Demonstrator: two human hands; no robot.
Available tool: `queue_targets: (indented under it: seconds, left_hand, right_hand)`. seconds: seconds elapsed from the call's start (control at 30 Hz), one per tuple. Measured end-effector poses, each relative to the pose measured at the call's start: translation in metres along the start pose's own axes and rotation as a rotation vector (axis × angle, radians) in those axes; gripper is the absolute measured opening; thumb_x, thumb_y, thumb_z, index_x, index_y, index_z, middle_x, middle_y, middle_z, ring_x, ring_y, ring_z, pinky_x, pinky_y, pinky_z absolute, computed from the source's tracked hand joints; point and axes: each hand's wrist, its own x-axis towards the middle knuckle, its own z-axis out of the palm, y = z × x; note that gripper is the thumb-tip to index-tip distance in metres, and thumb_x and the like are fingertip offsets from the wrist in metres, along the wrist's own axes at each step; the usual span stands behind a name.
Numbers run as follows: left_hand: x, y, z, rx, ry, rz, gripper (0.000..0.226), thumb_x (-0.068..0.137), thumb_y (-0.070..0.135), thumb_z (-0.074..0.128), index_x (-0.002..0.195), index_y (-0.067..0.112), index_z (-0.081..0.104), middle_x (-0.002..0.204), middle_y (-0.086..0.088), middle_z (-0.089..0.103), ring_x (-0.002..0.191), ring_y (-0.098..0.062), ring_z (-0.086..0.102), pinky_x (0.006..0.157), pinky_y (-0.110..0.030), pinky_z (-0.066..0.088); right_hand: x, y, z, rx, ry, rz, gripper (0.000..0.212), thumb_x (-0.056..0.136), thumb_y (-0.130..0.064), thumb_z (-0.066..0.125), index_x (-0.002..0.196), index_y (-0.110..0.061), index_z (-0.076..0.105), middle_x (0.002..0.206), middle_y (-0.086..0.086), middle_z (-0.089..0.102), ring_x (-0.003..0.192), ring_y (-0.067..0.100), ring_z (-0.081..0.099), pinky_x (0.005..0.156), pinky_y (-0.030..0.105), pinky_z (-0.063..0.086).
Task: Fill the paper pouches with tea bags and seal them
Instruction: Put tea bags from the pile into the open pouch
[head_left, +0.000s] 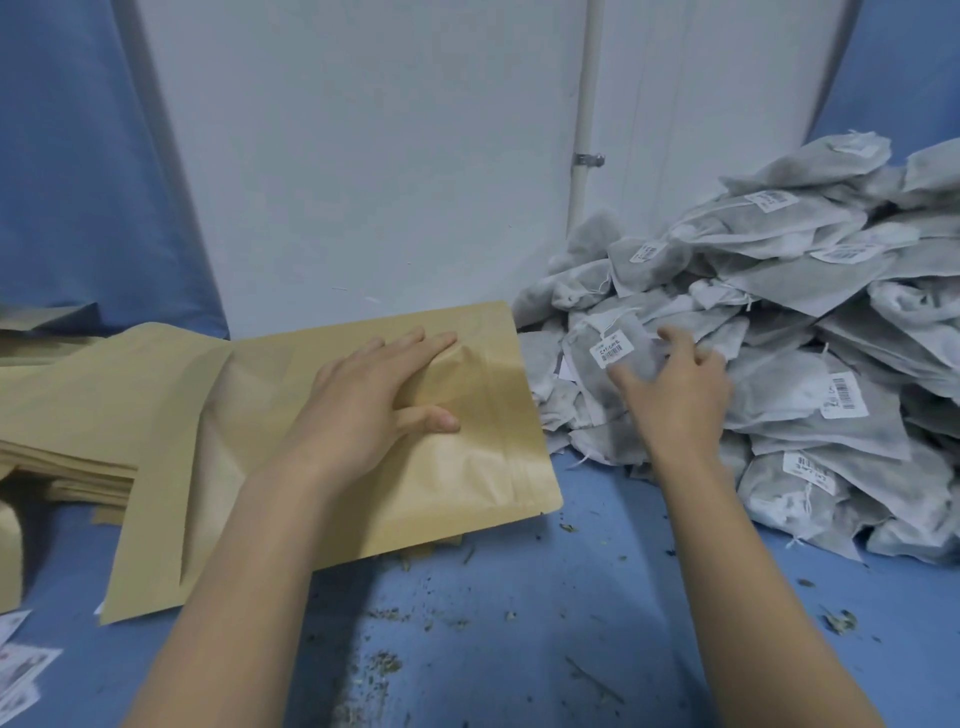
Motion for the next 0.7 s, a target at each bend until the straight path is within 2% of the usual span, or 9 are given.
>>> queue_targets:
  seconds: [0.07, 0.17, 0.2, 0.27, 0.33, 0.4, 0.47, 0.57, 0.7]
  left_hand:
    - [0.000, 0.000, -0.001, 0.008, 0.005, -0.005, 0.075, 0.073, 0.047, 0.069, 0.139, 0.048, 0.034, 0.154, 0.010, 0.027, 0.143, -0.017, 0.020, 0.115, -0.042, 0.017]
    - [0.000, 0.000, -0.001, 0.018, -0.006, -0.013, 0.076, 0.072, 0.049, 0.069, 0.140, 0.048, 0.034, 0.154, 0.011, 0.026, 0.143, -0.017, 0.020, 0.115, -0.042, 0.016]
    - [0.000, 0.000, -0.002, 0.019, -0.005, -0.016, 0.076, 0.072, 0.049, 0.069, 0.140, 0.048, 0.034, 0.154, 0.011, 0.026, 0.143, -0.017, 0.020, 0.115, -0.042, 0.016]
    - [-0.001, -0.001, -0.002, 0.011, -0.008, -0.025, 0.076, 0.073, 0.048, 0.069, 0.140, 0.048, 0.034, 0.154, 0.011, 0.026, 0.143, -0.017, 0.019, 0.115, -0.042, 0.016]
    - [-0.001, -0.001, -0.003, 0.009, -0.007, -0.028, 0.076, 0.072, 0.048, 0.069, 0.140, 0.047, 0.034, 0.154, 0.011, 0.027, 0.144, -0.017, 0.020, 0.115, -0.042, 0.017]
    - [-0.001, -0.003, -0.004, 0.010, 0.000, -0.035, 0.076, 0.072, 0.049, 0.069, 0.140, 0.047, 0.034, 0.154, 0.011, 0.028, 0.143, -0.017, 0.020, 0.115, -0.043, 0.017]
    - [-0.001, -0.003, -0.005, 0.004, 0.002, -0.041, 0.077, 0.070, 0.052, 0.067, 0.139, 0.048, 0.034, 0.153, 0.011, 0.028, 0.144, -0.016, 0.020, 0.115, -0.043, 0.017]
    - [-0.002, -0.002, -0.006, -0.012, -0.002, -0.040, 0.082, 0.062, 0.061, 0.058, 0.139, 0.049, 0.035, 0.152, 0.011, 0.030, 0.143, -0.015, 0.020, 0.114, -0.044, 0.018]
    - [-0.003, 0.003, -0.007, -0.052, 0.021, 0.000, 0.083, 0.056, 0.065, 0.055, 0.136, 0.051, 0.037, 0.152, 0.013, 0.031, 0.143, -0.014, 0.022, 0.115, -0.044, 0.019]
  right_hand:
    - [-0.002, 0.011, 0.007, -0.059, -0.068, 0.050, 0.074, 0.076, -0.039, 0.073, 0.136, -0.013, 0.037, 0.130, 0.019, 0.047, 0.118, 0.038, 0.043, 0.097, 0.042, 0.035]
    - [-0.011, 0.020, 0.021, -0.113, 0.003, -0.077, 0.057, 0.078, -0.029, 0.071, 0.126, -0.014, 0.046, 0.116, 0.014, 0.059, 0.114, 0.030, 0.046, 0.095, 0.035, 0.026]
    - [-0.011, 0.020, 0.021, -0.016, 0.031, -0.103, 0.047, 0.078, -0.024, 0.071, 0.121, -0.017, 0.052, 0.108, 0.008, 0.061, 0.109, 0.025, 0.050, 0.092, 0.031, 0.026]
    - [-0.003, 0.018, 0.010, 0.358, -0.008, -0.026, 0.026, 0.076, -0.016, 0.069, 0.101, -0.019, 0.061, 0.088, -0.001, 0.061, 0.085, 0.017, 0.054, 0.080, 0.028, 0.036]
    - [0.007, 0.016, -0.012, 0.716, -0.089, 0.081, 0.011, 0.078, -0.014, 0.066, 0.086, -0.009, 0.061, 0.076, 0.001, 0.054, 0.074, 0.016, 0.049, 0.070, 0.031, 0.040]
    - [0.014, 0.016, -0.036, 0.947, -0.192, 0.123, 0.006, 0.082, -0.010, 0.063, 0.079, -0.006, 0.061, 0.075, 0.006, 0.053, 0.073, 0.018, 0.050, 0.069, 0.033, 0.044]
    - [0.017, 0.015, -0.055, 1.082, -0.308, 0.085, 0.022, 0.085, -0.005, 0.059, 0.064, -0.013, 0.061, 0.066, 0.002, 0.056, 0.066, 0.017, 0.055, 0.062, 0.025, 0.050]
    - [0.015, 0.013, -0.070, 0.976, -0.421, -0.033, 0.026, 0.084, -0.006, 0.061, 0.061, -0.011, 0.051, 0.058, -0.004, 0.047, 0.056, 0.009, 0.049, 0.051, 0.018, 0.045]
    - [0.006, -0.005, -0.065, 0.750, -0.558, -0.156, 0.030, 0.082, -0.004, 0.066, 0.056, -0.019, 0.062, 0.054, -0.012, 0.052, 0.049, 0.002, 0.051, 0.047, 0.013, 0.043]
